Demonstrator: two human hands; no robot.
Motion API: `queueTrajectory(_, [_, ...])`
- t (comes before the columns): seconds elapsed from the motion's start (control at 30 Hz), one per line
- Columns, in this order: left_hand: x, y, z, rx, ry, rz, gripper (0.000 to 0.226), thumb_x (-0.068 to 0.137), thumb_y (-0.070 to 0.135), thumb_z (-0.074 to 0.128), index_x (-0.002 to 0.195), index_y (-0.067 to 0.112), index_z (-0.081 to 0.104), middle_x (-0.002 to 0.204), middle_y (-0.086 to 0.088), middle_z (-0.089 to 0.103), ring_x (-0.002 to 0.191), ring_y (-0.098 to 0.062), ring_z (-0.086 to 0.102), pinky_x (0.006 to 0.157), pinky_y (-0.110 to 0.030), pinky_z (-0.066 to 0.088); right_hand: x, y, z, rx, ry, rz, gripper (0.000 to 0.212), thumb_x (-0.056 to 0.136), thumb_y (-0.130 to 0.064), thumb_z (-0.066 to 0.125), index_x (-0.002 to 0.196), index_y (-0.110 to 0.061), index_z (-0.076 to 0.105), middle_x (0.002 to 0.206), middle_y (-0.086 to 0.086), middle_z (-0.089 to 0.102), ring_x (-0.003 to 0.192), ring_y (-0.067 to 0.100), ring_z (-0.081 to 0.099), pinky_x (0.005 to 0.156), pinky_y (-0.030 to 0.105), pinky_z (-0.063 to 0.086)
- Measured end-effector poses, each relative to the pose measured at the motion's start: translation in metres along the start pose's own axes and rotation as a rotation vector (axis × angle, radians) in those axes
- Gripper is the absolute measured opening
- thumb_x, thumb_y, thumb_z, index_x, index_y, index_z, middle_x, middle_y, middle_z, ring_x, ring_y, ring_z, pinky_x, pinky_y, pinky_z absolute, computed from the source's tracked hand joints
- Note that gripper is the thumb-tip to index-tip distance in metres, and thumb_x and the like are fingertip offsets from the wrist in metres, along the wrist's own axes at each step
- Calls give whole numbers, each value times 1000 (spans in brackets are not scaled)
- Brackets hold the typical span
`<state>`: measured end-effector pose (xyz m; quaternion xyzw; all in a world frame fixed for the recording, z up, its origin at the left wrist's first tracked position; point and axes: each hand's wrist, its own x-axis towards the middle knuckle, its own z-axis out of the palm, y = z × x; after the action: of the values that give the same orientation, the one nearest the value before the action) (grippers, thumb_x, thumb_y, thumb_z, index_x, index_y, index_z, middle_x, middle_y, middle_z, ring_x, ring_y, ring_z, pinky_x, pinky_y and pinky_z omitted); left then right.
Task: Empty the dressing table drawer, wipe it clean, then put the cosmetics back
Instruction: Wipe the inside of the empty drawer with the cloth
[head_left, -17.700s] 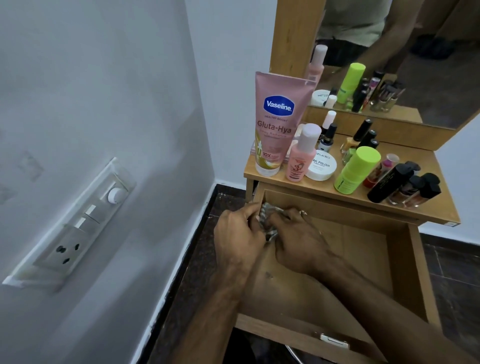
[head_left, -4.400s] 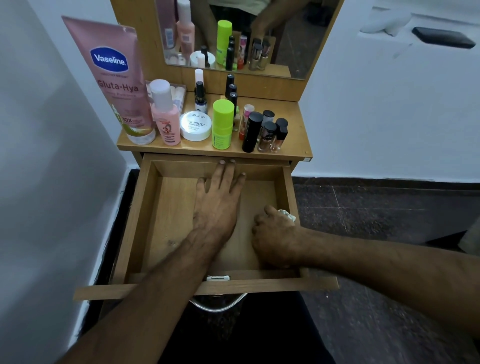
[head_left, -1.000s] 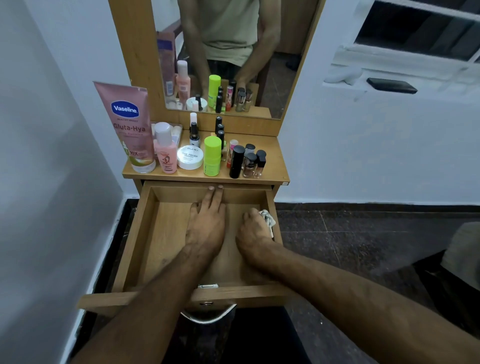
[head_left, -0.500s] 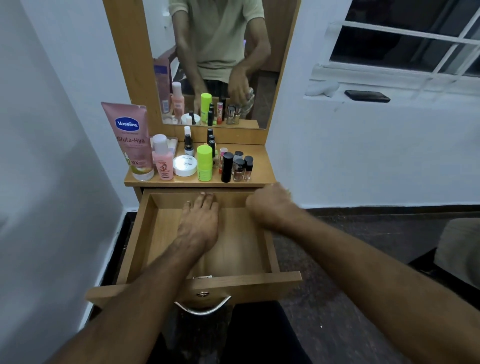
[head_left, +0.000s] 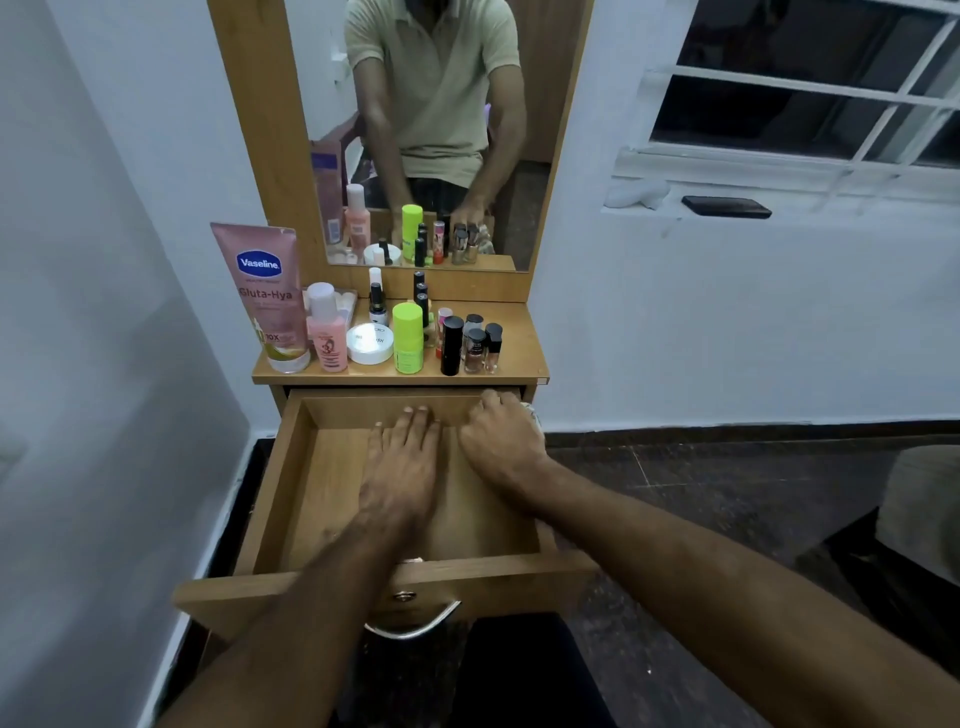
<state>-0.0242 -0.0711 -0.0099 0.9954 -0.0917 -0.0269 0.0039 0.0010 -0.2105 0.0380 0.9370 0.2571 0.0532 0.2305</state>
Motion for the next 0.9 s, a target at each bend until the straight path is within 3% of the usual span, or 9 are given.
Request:
queueTrajectory(0.13, [3, 0, 1, 25, -9, -23, 95, 95, 23, 59, 159, 12, -11, 167, -10, -20, 155, -29, -15, 124, -53, -3, 17, 0, 18, -120, -50, -43, 24, 99, -29, 54, 101, -15, 73, 105, 9, 70, 99, 27, 54, 84, 42, 39])
queueTrajectory(0.4, [1, -4, 9, 11, -49, -77, 99, 92, 28, 57, 158, 11, -15, 166, -10, -24, 154, -29, -18, 123, -52, -6, 25, -17, 44, -388, -240, -94, 30, 99, -29, 56, 126, -19, 66, 125, 1, 66, 116, 26, 47, 94, 39, 32])
queueTrajectory(0.6, [0, -5, 10, 29, -80, -88, 98, 95, 31, 55, 157, 10, -18, 165, -10, -26, 154, -29, -20, 123, -52, -7, 34, -25, 43, -389, -267, -71, 39, 105, -25, 41, 140, -11, 52, 136, 8, 58, 124, 28, 50, 99, 37, 37])
queueTrajectory(0.73, [0, -7, 12, 33, -92, -98, 101, 94, 34, 57, 156, 9, -19, 165, -11, -26, 153, -30, -21, 124, -52, -6, 33, -33, 38, -436, -329, -100, 39, 101, -20, 49, 137, -10, 54, 135, 10, 58, 123, 31, 51, 98, 39, 40])
queueTrajectory(0.9, [0, -3, 12, 67, -78, -50, 96, 96, 32, 54, 157, 9, -18, 166, -12, -23, 154, -30, -19, 125, -53, -5, 22, -46, 36, -473, -386, -117, 38, 104, -26, 43, 137, -9, 54, 137, 12, 57, 128, 32, 49, 103, 40, 37])
